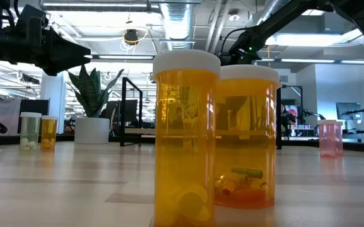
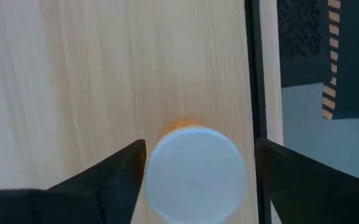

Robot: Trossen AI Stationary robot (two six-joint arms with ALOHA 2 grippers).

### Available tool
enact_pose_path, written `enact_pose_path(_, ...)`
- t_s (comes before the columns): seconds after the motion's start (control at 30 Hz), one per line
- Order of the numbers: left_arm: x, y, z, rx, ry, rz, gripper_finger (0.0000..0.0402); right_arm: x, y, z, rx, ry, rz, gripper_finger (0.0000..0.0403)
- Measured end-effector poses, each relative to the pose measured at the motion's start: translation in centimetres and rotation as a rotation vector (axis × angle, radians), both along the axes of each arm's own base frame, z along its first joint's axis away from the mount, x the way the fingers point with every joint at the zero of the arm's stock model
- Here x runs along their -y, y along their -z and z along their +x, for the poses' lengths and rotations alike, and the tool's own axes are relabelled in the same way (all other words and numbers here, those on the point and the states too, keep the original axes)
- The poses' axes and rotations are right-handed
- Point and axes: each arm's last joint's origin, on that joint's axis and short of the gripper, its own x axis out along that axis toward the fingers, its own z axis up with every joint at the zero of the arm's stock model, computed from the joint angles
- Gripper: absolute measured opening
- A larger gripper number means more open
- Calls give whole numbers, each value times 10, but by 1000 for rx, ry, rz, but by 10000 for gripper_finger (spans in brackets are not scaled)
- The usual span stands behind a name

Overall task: Pick and place medicine bottles onto shelf by color
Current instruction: Put the top right small pink pill bottle on the shelf

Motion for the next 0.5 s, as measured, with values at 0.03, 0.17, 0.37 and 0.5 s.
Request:
enact_pose_path(0.03,0,0,0,0,0,0,249,0,-2,0,-5,6,3,334)
enact_pose_path(0.17,0,0,0,0,0,0,249,-1,-12,-2,-35,28,14,356)
enact_pose_path(0.37,0,0,0,0,0,0,249,-5,-34,-5,-61,64,56,363)
enact_pose_path(0.5,0,0,0,0,0,0,249,-15,-57,-10,-51,90,59,361)
